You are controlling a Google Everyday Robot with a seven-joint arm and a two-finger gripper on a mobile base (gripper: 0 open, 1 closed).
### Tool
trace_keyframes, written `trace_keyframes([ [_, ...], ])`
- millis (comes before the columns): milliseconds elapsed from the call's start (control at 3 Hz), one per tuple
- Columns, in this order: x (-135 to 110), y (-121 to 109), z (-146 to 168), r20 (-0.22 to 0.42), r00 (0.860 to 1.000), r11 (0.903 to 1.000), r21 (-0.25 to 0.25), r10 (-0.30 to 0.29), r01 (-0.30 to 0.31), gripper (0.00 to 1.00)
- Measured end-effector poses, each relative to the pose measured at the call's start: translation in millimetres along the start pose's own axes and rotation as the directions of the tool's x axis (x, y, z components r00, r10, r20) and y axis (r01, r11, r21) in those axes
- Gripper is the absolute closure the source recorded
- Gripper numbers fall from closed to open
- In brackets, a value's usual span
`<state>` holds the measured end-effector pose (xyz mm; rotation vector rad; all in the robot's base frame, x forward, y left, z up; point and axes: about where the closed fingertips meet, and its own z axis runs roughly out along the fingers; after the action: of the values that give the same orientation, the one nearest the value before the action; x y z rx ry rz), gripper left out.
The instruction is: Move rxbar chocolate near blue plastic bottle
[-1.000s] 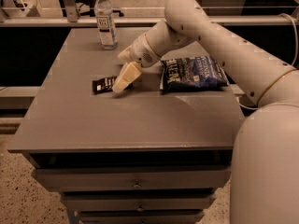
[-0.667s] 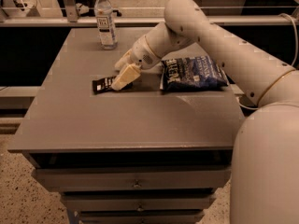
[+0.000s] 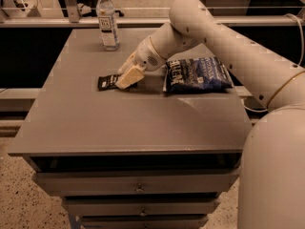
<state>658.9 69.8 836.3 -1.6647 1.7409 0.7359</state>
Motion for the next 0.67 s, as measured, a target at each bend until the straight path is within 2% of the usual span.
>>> trace_keyframes([
  [333,-4.9,-9.6,-17.2,-0.024,1.0,0.999,0.04,-0.017,0.018,1.0],
  [667,-14.7,-36.1,-55.7,-0.064,0.996,0.9892,0.132,-0.057,0.065,1.0],
])
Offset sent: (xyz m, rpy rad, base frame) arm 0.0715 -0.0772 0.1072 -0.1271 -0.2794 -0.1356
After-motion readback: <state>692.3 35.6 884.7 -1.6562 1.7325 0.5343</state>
